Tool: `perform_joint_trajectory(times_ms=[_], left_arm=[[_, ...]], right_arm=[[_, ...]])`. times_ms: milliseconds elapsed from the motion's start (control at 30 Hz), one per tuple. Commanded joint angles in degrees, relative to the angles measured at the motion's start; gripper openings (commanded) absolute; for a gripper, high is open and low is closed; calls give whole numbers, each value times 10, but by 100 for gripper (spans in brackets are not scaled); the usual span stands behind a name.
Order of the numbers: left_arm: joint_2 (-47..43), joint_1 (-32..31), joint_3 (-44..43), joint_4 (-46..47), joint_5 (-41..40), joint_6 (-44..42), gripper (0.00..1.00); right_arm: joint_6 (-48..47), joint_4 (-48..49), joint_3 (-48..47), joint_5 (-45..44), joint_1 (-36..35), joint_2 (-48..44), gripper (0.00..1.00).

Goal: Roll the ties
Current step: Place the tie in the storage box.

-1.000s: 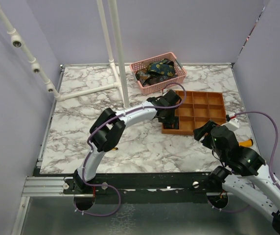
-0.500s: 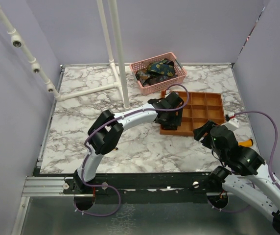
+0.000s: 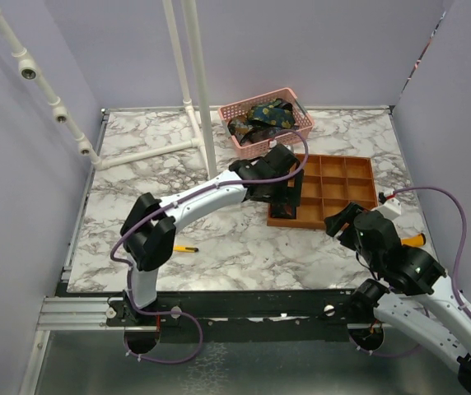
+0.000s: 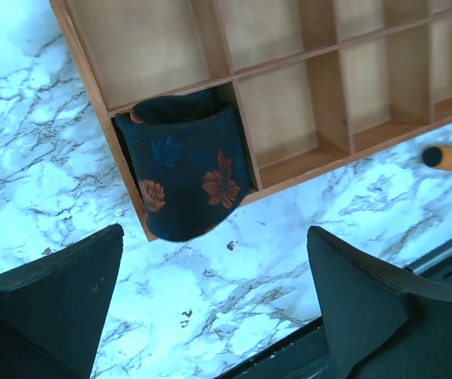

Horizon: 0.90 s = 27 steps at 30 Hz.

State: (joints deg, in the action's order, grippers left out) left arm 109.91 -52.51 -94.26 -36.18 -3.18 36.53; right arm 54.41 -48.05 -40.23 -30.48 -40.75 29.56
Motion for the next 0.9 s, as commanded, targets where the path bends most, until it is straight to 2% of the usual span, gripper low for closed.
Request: perform_joint_trajectory(times_ms=[0, 67, 200, 367, 433, 600, 800, 867], left_arm=[[-97, -3, 24, 0, -30, -6, 99], [-162, -10, 70, 27, -75, -6, 99], [-324, -18, 208, 75, -219, 18, 99], [-497, -11, 361, 90, -323, -18, 99], [-544, -2, 402, 84, -336, -40, 99], [-591, 7, 459, 56, -391, -17, 99], [-608, 8, 516, 56, -426, 52, 99], [-607, 8, 515, 55, -431, 52, 99]], right_arm=[[-38, 28, 0, 32, 3, -15, 70], [-79, 63, 7, 68, 3, -20, 70], [-129, 106, 8, 121, 3, -5, 70], [-157, 139, 3, 134, 2, 45, 71], [-162, 148, 0, 126, 2, 64, 71], [-162, 178, 7, 78, 2, 79, 72], [-168, 209, 47, 18, 2, 69, 72], [-169, 216, 60, 14, 2, 66, 72]])
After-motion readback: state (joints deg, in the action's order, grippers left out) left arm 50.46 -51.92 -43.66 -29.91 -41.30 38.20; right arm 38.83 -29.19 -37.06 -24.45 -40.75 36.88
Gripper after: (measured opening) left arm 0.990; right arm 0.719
